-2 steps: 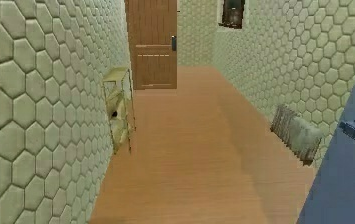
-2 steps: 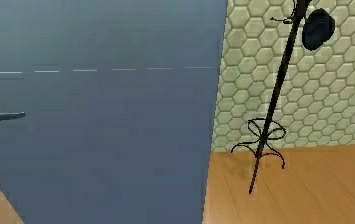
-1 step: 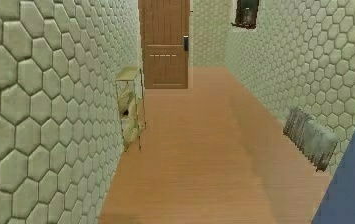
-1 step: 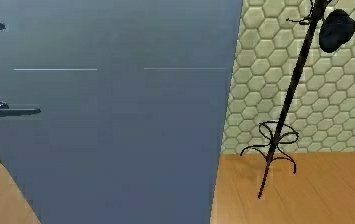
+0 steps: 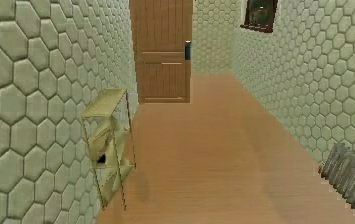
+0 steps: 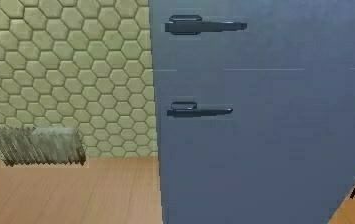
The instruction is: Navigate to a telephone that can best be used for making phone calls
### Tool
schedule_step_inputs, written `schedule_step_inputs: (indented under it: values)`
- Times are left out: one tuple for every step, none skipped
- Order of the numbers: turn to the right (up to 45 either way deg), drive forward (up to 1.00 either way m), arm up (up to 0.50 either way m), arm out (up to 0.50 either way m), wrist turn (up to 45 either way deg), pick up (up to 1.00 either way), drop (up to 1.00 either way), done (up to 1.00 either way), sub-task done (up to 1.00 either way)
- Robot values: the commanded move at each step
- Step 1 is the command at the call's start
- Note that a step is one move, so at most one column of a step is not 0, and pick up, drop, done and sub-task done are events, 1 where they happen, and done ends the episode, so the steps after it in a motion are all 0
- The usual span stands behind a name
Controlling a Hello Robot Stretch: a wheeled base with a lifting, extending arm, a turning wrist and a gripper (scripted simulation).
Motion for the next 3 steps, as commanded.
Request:
schedule_step_inputs:
  values:
    - [12.0,0.00,0.00,0.00,0.0,0.00,0.00,0.00,0.00]
    - [0.0,1.00,0.00,0.00,0.0,0.00,0.00,0.00,0.00]
    - [0.0,1.00,0.00,0.00,0.0,0.00,0.00,0.00,0.00]
